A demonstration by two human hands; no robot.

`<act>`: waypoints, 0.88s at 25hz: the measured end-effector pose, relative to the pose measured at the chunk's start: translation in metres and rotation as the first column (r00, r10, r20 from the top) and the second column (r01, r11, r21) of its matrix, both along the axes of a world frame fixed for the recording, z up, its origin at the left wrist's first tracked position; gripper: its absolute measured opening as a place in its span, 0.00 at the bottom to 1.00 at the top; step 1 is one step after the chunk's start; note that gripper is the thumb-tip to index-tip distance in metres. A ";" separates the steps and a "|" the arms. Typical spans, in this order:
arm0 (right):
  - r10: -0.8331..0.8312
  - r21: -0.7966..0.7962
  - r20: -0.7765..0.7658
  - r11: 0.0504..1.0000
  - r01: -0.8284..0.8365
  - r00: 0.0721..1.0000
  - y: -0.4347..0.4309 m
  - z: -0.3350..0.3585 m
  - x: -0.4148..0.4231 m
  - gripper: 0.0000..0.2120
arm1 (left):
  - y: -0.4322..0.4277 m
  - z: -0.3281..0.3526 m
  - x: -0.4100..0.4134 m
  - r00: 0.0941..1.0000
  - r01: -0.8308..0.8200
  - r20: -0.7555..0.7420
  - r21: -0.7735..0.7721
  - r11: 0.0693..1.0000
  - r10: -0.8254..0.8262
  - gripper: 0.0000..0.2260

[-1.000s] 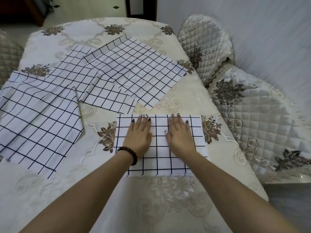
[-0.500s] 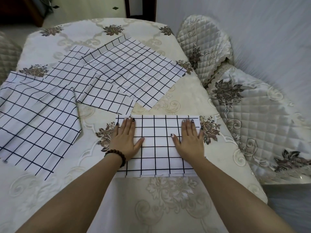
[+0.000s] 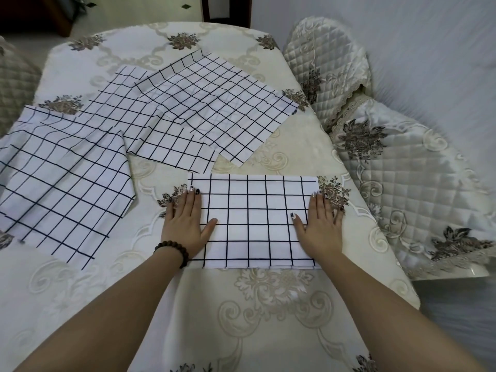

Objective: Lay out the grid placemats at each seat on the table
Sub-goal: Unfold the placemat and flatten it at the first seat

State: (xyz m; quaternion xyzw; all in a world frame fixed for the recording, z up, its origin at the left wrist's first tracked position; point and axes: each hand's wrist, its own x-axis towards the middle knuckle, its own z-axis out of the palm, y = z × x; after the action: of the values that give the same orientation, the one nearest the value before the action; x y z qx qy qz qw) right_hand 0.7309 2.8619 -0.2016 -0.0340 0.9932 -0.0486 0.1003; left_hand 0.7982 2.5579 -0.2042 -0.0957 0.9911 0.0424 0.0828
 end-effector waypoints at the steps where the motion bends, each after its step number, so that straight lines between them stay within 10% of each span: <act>1: -0.006 -0.005 -0.005 1.000 0.006 1.000 0.000 0.002 0.000 0.37 | 0.000 0.002 0.000 1.000 -0.003 -0.007 0.010 1.000 0.003 0.38; 11: 0.318 -0.076 -0.131 0.941 -0.329 0.939 -0.120 0.013 -0.049 0.27 | 0.067 0.014 -0.083 0.985 0.151 -0.103 0.105 0.983 -0.140 0.24; 22: 0.106 -0.037 -0.042 0.993 -0.108 0.993 -0.055 -0.004 -0.055 0.37 | 0.021 -0.006 -0.065 0.998 -0.002 -0.055 0.024 1.000 0.003 0.33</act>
State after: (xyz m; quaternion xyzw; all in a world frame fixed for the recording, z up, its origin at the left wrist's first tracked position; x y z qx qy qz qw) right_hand 0.6762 2.8073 -0.2056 -0.0902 0.9906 -0.0621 0.0822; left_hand 0.7330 2.5793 -0.2104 -0.0949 0.9923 0.0571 0.0564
